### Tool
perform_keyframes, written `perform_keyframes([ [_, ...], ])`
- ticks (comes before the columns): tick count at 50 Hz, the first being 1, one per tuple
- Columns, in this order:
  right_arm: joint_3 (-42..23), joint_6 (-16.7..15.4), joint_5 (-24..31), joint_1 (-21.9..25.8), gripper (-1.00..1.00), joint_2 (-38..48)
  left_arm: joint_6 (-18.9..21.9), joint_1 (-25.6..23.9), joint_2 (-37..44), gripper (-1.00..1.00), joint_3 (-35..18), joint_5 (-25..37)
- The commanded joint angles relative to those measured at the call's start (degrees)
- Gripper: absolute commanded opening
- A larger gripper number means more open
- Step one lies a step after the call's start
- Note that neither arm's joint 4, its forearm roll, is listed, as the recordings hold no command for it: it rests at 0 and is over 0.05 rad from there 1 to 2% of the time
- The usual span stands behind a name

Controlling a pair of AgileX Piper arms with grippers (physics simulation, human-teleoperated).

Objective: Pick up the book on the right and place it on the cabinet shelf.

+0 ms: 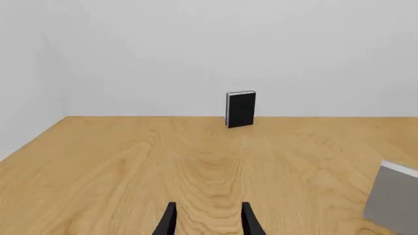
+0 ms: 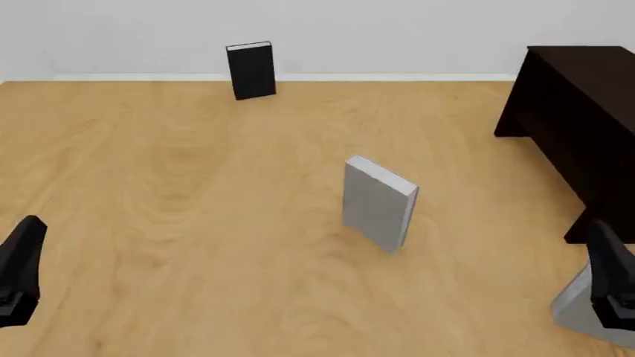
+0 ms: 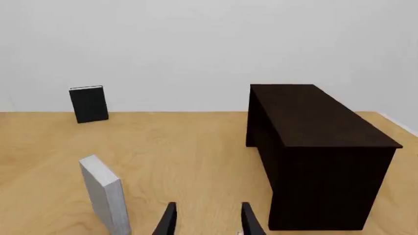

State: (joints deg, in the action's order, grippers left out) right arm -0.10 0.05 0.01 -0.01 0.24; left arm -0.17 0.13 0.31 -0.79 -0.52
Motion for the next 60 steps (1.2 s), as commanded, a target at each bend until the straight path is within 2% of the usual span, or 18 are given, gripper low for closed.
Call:
perform_keyframes([
  [1,-1.4,0.1,0.2,-0.4,1.00,0.9,0.2,0.3,0.3,1.00,0.7,0.1],
  [7,-5.6,-4.3,1.7,1.0,1.00,3.9,0.6,0.3,0.0,1.00,0.8,1.1],
  [8,-7.6,-6.4,2.6,1.3,1.00,5.3,0.6,0.7,0.0,1.00,0.8,1.1],
  [9,-8.2,-6.5,2.4,1.3,1.00,5.4,0.7,0.6,0.1,1.00,0.8,1.1],
  [10,-10.0,-6.0,3.8,1.4,1.00,5.5,0.8,0.6,0.1,1.00,0.8,1.2],
  [12,-13.0,-10.0,6.5,2.4,1.00,6.0,1.0,1.0,0.7,1.00,0.7,0.9],
  [16,-19.3,-13.3,11.6,2.5,1.00,7.3,1.2,0.8,1.0,1.00,0.8,1.1],
  [20,-25.7,-19.2,16.9,2.3,1.00,9.0,1.4,0.5,2.0,1.00,0.8,0.1],
  [22,-28.3,-20.3,19.0,1.9,1.00,10.0,1.4,0.5,2.8,1.00,0.8,-0.6],
  [25,-31.2,-24.7,21.7,2.0,1.00,11.6,1.4,0.2,3.0,1.00,0.8,-0.9],
  [27,-34.1,-25.3,23.7,2.0,1.00,12.5,1.4,0.1,3.3,1.00,0.8,-1.1],
  [31,-38.6,-30.1,27.4,1.8,1.00,14.8,1.2,0.0,4.5,1.00,0.8,-2.4],
  [32,-40.4,-30.2,28.1,1.2,1.00,15.1,1.3,-0.2,4.9,1.00,0.8,-2.7],
  [43,-51.2,-39.7,36.9,0.7,1.00,22.4,1.8,-0.8,5.5,1.00,0.8,-2.8],
  [45,-51.8,-42.6,38.9,1.0,1.00,23.4,2.0,-0.8,5.4,1.00,0.8,-2.5],
  [50,-55.0,-45.5,43.2,0.5,1.00,25.8,1.9,-1.7,5.6,1.00,0.8,-2.5],
  [52,-57.4,-45.6,45.9,0.6,1.00,27.5,1.8,-1.8,6.2,1.00,0.8,-3.0],
  [60,-61.4,-50.7,53.8,-1.1,1.00,31.6,2.8,-3.1,7.2,1.00,0.8,-3.8],
])
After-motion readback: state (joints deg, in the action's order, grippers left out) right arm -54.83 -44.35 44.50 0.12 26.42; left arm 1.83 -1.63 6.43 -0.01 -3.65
